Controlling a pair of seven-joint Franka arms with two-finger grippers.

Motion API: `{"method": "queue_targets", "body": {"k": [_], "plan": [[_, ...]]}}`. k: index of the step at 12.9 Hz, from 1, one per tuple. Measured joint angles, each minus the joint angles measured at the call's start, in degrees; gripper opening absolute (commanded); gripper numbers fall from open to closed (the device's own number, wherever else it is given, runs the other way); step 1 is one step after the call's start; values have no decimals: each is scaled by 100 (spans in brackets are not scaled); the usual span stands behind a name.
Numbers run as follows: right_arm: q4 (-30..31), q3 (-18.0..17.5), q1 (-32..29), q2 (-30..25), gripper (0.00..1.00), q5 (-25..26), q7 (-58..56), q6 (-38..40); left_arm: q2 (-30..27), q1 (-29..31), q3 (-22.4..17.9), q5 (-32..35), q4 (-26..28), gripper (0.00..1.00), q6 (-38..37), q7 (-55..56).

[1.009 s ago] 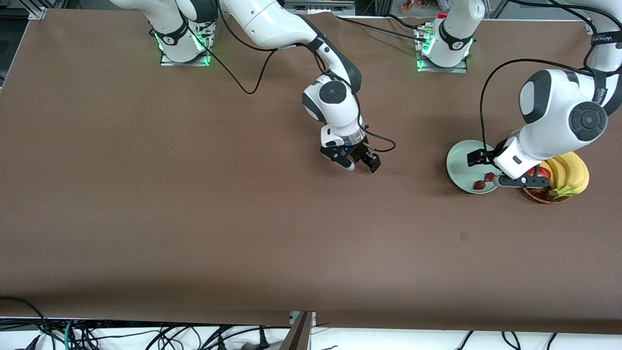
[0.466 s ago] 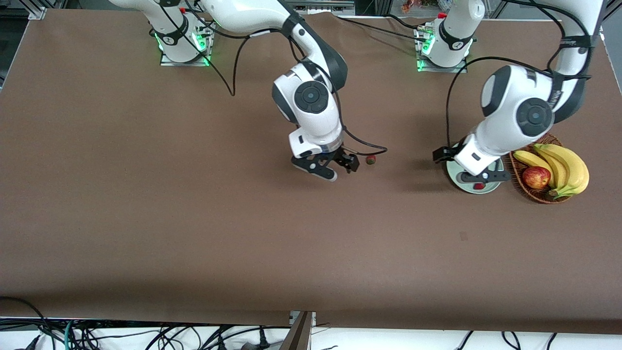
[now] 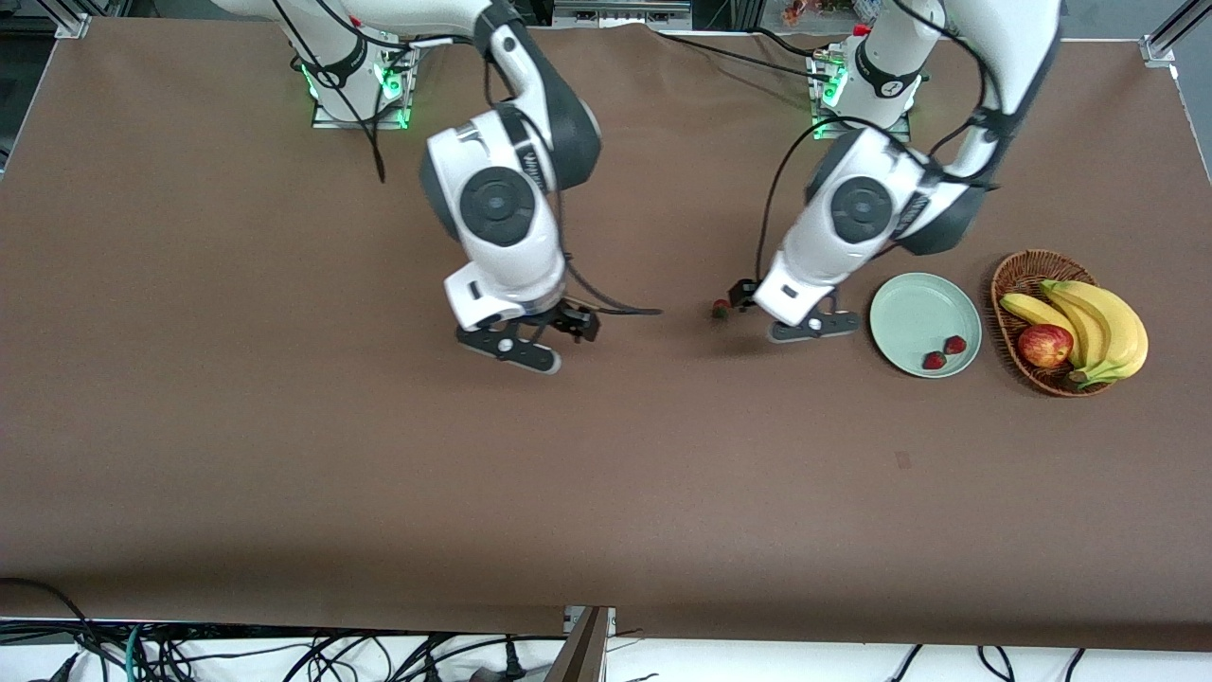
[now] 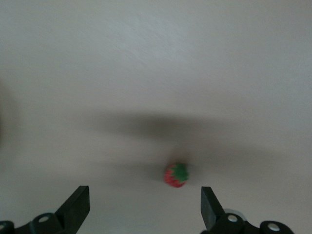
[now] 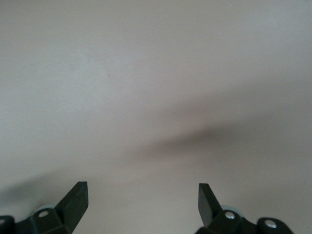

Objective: Collect all strawberries into plate
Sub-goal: 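Grasp the third strawberry with the left gripper while the right gripper withdraws, then carry the third strawberry onto the plate with the left gripper while the right gripper retracts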

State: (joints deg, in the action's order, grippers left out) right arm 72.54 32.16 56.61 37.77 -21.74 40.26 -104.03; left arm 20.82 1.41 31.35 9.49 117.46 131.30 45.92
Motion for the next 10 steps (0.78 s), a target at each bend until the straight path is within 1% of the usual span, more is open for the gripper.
{"method": "queue_targets", "body": {"k": [1,2,4,5,7,8,9,10], "plan": [[320,58,-79,-293,100,12,-368,6,256,-53,117,430,13,100,185,502],[629,25,-277,-623,100,37,-745,18,517,-87,203,869,22,100,329,960],[1141,-340,-1053,-1327,100,276,-1596,193,977,-108,265,1564,29,100,534,1642],[1304,-486,-1408,-1618,100,471,-1943,357,1143,-105,261,1742,28,100,620,1780],[1488,-687,-1935,-2098,100,684,-2507,696,1333,-96,259,1796,19,100,735,1829],[1524,-829,-2177,-2280,100,723,-2702,840,1354,-94,259,1796,17,96,746,1860],[1536,-1026,-2427,-2422,100,821,-2803,978,1353,-94,263,1796,15,89,746,1916],[1555,-1341,-2740,-2556,100,1024,-2827,1100,1353,-102,273,1796,19,67,746,1970]]}}
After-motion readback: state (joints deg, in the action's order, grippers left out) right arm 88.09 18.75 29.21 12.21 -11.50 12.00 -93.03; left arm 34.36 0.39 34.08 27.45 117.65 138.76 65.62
